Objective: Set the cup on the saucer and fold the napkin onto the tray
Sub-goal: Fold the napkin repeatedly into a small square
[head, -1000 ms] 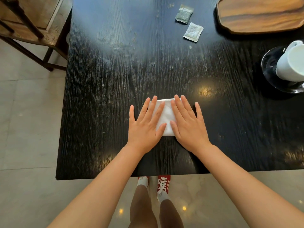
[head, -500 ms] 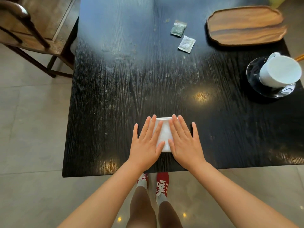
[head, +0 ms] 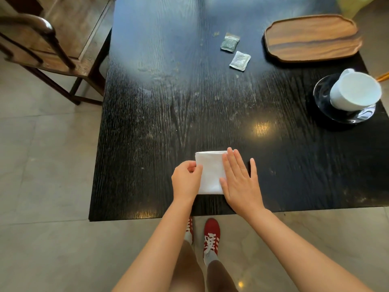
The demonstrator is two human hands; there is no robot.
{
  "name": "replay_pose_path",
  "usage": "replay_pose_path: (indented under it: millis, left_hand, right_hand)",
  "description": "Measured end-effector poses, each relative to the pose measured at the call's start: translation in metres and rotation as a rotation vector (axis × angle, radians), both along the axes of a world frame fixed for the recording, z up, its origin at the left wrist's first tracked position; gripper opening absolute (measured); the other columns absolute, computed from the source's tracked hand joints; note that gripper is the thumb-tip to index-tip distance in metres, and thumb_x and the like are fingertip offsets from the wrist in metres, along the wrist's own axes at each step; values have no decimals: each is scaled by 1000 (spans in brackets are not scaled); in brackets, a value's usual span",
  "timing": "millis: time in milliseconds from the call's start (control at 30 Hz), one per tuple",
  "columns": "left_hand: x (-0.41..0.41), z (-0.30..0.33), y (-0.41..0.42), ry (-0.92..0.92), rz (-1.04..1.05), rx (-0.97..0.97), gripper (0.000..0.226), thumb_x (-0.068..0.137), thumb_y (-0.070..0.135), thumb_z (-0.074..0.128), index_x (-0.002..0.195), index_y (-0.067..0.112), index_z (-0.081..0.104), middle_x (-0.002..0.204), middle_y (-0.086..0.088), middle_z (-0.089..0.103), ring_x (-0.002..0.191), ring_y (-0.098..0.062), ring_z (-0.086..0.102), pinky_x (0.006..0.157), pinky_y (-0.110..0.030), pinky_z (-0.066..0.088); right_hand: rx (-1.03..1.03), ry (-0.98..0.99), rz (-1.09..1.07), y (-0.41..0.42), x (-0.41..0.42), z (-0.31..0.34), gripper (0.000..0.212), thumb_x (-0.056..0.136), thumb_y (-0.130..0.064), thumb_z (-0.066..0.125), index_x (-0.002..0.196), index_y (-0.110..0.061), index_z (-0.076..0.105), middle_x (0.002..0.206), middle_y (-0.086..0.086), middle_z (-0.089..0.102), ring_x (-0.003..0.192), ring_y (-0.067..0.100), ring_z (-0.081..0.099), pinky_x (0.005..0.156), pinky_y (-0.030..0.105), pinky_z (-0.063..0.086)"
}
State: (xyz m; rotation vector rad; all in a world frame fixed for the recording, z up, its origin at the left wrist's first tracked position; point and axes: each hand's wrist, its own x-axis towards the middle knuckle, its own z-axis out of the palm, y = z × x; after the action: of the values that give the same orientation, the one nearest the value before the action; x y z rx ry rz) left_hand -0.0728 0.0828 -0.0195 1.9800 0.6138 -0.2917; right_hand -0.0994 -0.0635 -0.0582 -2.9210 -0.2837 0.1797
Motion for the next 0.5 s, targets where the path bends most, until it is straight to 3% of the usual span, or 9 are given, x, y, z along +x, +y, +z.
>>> replay_pose_path:
  millis: [100,200,300,433,500]
  left_hand:
    - [-1,5,5,-7,-62,-73,6,87,18,57,88,21,62,86,5,64,86,-12,61,76,-31,52]
    - [-4,14,10,44,-98,-199,9,91,19,52,96,18,59,91,5,66,86,-8,62,71,-25,51]
    - [-6,22,13,101,-94,-324,12,92,19,51,101,18,58,91,3,69,86,-8,66,75,-29,55]
    - [-6,34,21,126,-123,-458,14,94,18,49,105,16,59,96,2,70,88,-7,68,74,-25,55]
    - [-6,40,26,149,-126,-548,17,96,16,46,108,14,58,102,-3,70,93,-14,68,77,-28,55]
  right_hand:
    - [167,-13,-79,4,-4,2,57,92,-30,27,145,-11,21,154,7,21,143,15,7,116,44,6]
    - [442,-101,-259,7,-8,10,51,91,-24,41,139,-8,35,148,11,35,140,21,22,113,40,20]
    - [743,-83,-552,5,-9,26,56,89,-17,58,140,-12,35,143,7,40,130,15,36,105,32,35]
    - [1010,184,-719,-7,-1,51,67,86,-20,63,144,-18,28,132,-6,45,111,5,50,86,19,43]
    - [1147,406,-730,-17,3,61,57,86,-22,62,138,-15,39,124,-5,57,101,5,59,82,22,49]
